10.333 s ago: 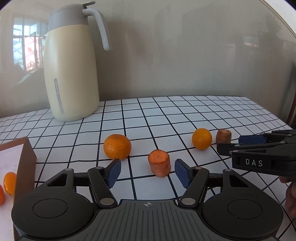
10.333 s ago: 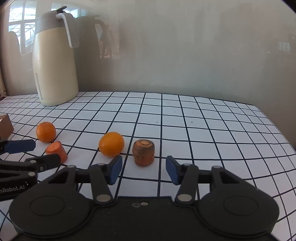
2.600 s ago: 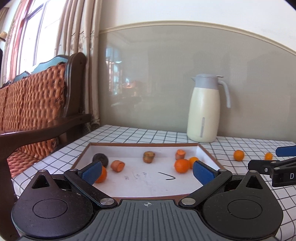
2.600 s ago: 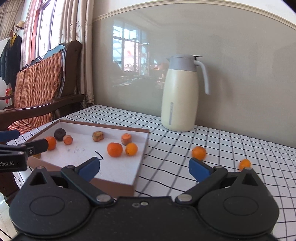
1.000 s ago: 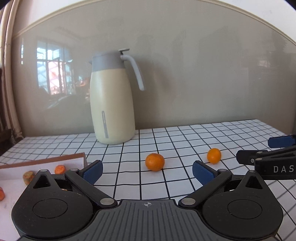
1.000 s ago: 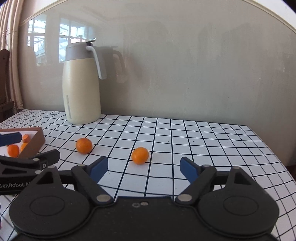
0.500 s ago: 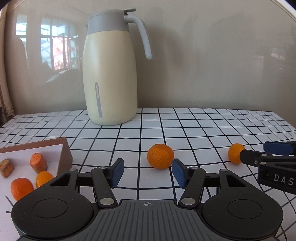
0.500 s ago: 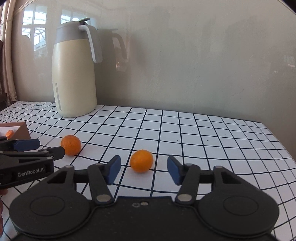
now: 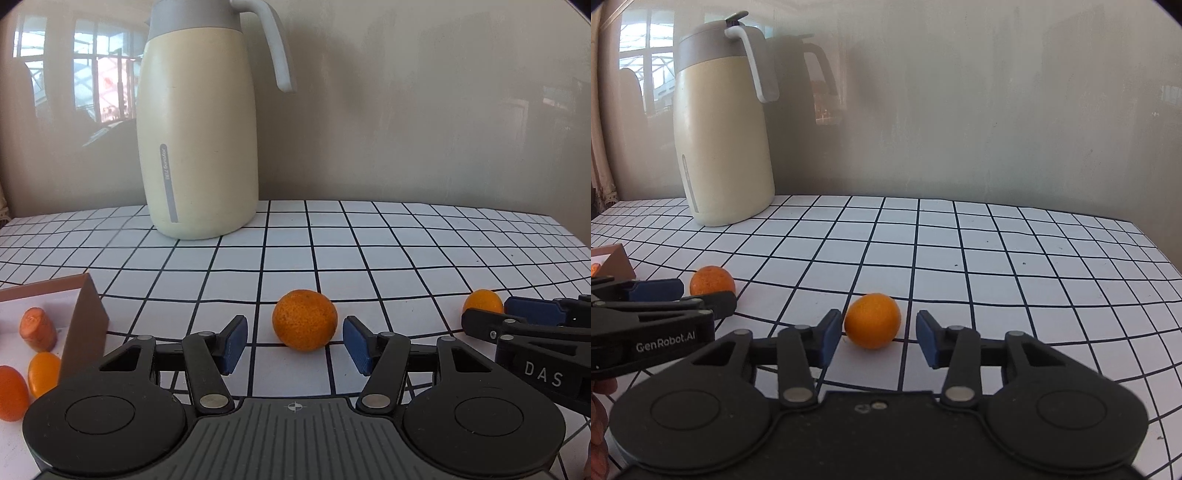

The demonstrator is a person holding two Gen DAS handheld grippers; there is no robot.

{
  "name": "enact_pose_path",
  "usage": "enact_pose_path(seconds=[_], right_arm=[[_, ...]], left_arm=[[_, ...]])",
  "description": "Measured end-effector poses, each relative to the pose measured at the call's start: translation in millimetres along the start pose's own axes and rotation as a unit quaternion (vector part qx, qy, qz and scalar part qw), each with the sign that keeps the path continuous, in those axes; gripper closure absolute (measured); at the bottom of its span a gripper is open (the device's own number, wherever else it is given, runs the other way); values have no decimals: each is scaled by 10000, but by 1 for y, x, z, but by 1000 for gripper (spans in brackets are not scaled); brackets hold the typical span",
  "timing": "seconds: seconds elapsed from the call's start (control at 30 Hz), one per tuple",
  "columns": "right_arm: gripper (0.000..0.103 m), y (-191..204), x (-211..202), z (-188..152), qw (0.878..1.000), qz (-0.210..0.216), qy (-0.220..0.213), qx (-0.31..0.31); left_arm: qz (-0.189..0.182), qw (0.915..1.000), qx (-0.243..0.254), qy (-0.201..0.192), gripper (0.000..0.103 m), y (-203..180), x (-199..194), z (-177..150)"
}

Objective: Organize fruits
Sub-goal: 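Approach and grasp an orange with the left gripper while the right gripper grasps another orange, then carry both held oranges over the cardboard tray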

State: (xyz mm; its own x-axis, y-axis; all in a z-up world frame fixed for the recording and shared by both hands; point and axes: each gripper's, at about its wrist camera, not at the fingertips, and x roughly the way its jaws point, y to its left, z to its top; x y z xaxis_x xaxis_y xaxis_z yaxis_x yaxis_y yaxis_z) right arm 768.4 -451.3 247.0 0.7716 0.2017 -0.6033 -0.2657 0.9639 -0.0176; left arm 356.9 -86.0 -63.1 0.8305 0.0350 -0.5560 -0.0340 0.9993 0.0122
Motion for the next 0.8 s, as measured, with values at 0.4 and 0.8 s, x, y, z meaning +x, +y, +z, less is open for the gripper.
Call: enact_pose_path(seconds=[0.4, 0.8], right_arm=[[78, 0, 11, 1, 9999, 60, 143, 37], [78, -16, -36, -3, 9997, -152, -124, 145]], left_arm=[[-313, 9994, 142, 42, 66, -8, 12, 5], [-540, 9979, 215, -286, 66, -17, -40, -7]])
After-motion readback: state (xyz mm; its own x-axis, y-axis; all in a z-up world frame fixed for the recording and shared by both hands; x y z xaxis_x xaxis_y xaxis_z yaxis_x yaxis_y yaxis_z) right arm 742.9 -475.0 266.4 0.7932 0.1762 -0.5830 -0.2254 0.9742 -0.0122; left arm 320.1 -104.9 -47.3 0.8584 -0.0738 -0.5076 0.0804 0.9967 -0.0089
